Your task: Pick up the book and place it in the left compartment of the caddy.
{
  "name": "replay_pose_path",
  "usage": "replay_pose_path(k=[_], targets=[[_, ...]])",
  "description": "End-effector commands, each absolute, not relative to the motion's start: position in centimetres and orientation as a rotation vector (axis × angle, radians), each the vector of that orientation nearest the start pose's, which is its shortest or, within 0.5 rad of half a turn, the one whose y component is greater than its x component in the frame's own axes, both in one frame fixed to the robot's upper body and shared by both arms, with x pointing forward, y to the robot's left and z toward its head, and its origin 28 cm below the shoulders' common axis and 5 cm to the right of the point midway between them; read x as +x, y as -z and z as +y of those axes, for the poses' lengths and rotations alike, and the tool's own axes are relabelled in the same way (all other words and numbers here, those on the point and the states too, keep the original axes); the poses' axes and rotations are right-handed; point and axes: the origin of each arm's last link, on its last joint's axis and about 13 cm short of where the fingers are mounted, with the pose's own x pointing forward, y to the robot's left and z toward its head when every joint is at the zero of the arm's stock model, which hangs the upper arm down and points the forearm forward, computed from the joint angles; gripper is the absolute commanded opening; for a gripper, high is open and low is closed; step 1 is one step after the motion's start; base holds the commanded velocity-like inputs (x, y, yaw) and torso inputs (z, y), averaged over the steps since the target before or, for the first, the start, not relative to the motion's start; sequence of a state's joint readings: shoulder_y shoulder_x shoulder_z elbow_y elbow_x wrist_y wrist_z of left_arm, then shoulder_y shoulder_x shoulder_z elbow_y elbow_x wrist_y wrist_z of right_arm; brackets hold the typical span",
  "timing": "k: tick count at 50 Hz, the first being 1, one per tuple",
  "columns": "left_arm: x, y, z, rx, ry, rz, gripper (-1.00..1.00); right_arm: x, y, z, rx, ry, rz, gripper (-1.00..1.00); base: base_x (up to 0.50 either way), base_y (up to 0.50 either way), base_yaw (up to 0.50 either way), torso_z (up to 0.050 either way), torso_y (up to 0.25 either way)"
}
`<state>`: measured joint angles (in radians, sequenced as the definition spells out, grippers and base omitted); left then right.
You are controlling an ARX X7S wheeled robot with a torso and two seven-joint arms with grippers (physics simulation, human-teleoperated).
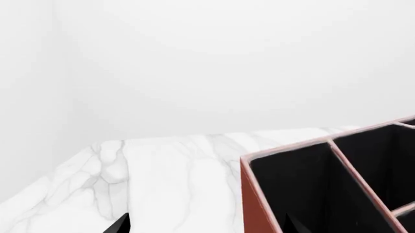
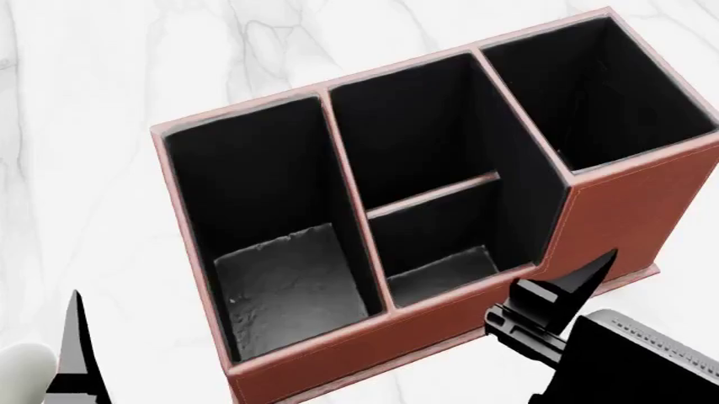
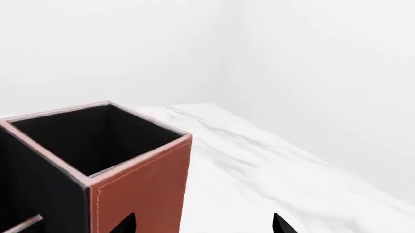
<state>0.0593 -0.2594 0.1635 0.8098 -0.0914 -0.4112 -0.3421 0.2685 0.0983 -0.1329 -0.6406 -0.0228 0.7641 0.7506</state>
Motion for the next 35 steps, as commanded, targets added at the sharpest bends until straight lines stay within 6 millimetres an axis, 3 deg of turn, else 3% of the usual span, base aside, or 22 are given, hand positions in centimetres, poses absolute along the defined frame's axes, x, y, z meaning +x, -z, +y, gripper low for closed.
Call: replay_pose_path(k=[1,3,4,35], targets=[[16.7,-14.1,20.9,0.044,-0.047,-0.334,1.00,23.7,-15.9,-9.0,0.010,0.713,-0.140,1.00,0.00,0.00,0.00,0.000,0.000],[16.7,-14.1,20.9,0.042,-0.046,-0.334,1.00,23.9,-15.9,-9.0,-0.068,0.714,-0.174,1.00,0.00,0.00,0.00,0.000,0.000],[16.7,-14.0,20.9,0.038,-0.045,-0.334,1.00,24.0,-16.0,-8.9,0.010,0.738,-0.150,1.00,0.00,0.00,0.00,0.000,0.000],[16.8,-14.2,21.1,0.028,-0.049,-0.341,1.00,26.1,-15.3,-8.8,0.325,0.948,0.017,1.00,0.00,0.00,0.00,0.000,0.000]])
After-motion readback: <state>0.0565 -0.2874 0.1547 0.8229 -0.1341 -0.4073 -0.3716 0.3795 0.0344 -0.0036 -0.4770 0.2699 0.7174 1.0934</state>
